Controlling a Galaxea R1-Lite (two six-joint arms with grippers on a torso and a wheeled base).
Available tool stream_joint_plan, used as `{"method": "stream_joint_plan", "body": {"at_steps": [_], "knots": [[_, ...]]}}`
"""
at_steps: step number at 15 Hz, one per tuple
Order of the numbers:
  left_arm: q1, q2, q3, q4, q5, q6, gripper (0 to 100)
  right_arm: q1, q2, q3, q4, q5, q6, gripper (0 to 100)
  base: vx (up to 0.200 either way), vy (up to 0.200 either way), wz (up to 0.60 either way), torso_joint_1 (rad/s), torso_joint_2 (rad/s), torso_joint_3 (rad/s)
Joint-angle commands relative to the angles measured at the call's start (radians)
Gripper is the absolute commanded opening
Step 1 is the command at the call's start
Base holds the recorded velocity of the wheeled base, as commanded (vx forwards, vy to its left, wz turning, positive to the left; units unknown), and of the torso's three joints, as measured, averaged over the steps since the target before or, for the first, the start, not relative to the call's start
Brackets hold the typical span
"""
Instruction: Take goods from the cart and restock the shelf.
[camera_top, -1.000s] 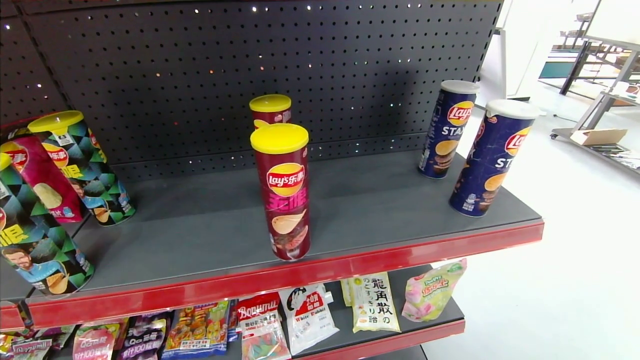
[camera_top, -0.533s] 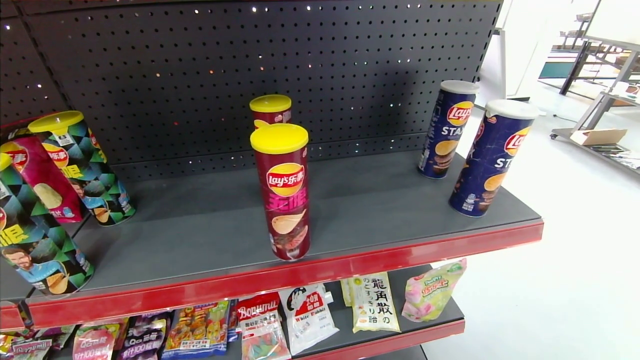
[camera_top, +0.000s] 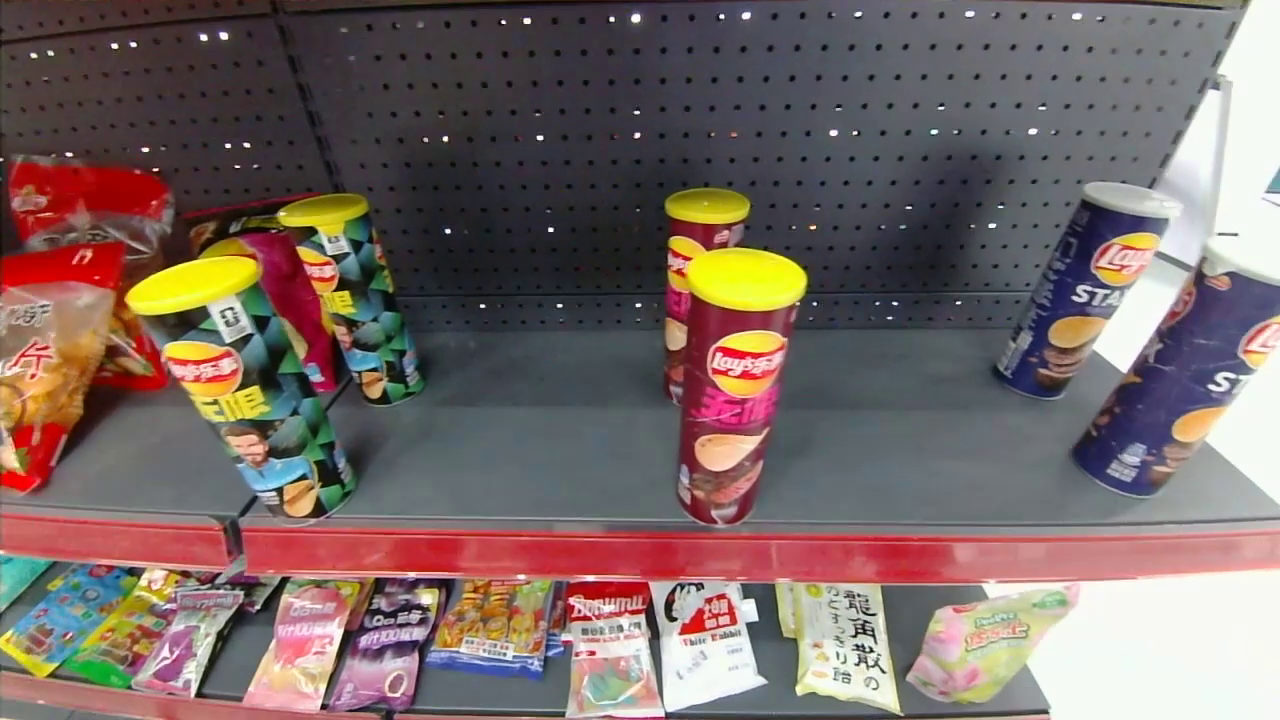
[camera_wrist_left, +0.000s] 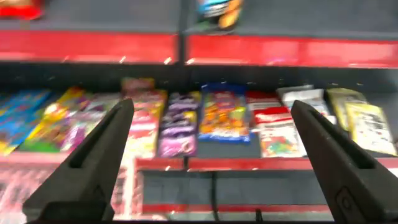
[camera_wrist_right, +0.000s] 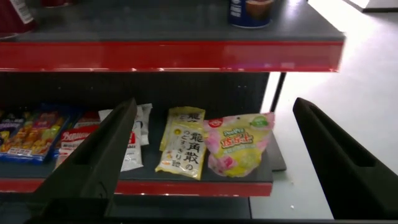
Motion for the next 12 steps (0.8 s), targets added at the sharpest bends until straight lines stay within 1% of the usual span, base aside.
{"method": "stream_joint_plan", "body": {"at_steps": [1, 2, 3, 4, 5, 6, 7, 8, 9, 10, 11, 12], "knots": [[-0.001, 0.008, 0.005, -0.013, 0.000, -0.001, 100, 0.000, 0.000, 0.000, -0.001, 0.000, 0.003, 100, 0.000, 0.000, 0.00, 0.000, 0.00, 0.000], [-0.001, 0.010, 0.004, -0.021, 0.000, -0.001, 100, 0.000, 0.000, 0.000, -0.001, 0.002, 0.001, 100, 0.000, 0.000, 0.00, 0.000, 0.00, 0.000], [0.000, 0.028, -0.001, -0.021, 0.000, -0.010, 100, 0.002, 0.003, 0.000, -0.001, 0.003, 0.003, 100, 0.000, 0.000, 0.00, 0.000, 0.00, 0.000], [0.014, 0.048, -0.001, -0.018, 0.001, -0.011, 100, 0.002, 0.001, 0.000, -0.001, 0.003, 0.003, 100, 0.000, 0.000, 0.00, 0.000, 0.00, 0.000], [0.052, 0.074, 0.001, -0.018, 0.001, -0.011, 100, 0.002, 0.000, 0.000, -0.001, 0.002, 0.003, 100, 0.000, 0.000, 0.00, 0.000, 0.00, 0.000], [0.127, 0.123, 0.002, -0.018, 0.000, -0.011, 100, 0.000, 0.000, 0.000, -0.001, 0.003, 0.003, 100, 0.000, 0.000, 0.00, 0.000, 0.00, 0.000], [0.178, 0.131, 0.013, -0.016, 0.000, -0.010, 100, 0.000, 0.000, 0.000, -0.001, 0.002, 0.003, 100, 0.000, 0.000, 0.00, 0.000, 0.00, 0.000], [0.195, 0.105, 0.042, -0.021, -0.005, -0.001, 100, 0.000, 0.000, 0.000, -0.001, 0.002, 0.003, 100, 0.000, 0.000, 0.00, 0.000, 0.00, 0.000], [0.192, 0.028, 0.082, -0.022, -0.031, 0.010, 100, 0.000, 0.000, 0.000, -0.001, 0.002, 0.003, 100, 0.000, 0.000, 0.00, 0.000, 0.00, 0.000], [0.195, -0.055, 0.142, -0.048, -0.114, 0.025, 100, 0.000, 0.000, 0.000, -0.001, 0.002, 0.004, 100, 0.000, 0.000, 0.00, 0.000, 0.00, 0.000], [0.215, -0.075, 0.145, -0.079, -0.163, 0.022, 100, 0.000, 0.000, 0.000, -0.001, 0.002, 0.004, 100, 0.000, 0.000, 0.00, 0.000, 0.00, 0.000], [0.219, -0.084, 0.192, -0.169, -0.215, 0.010, 100, 0.000, 0.000, 0.000, -0.001, 0.002, 0.004, 100, 0.000, 0.000, 0.00, 0.000, 0.00, 0.000]]}}
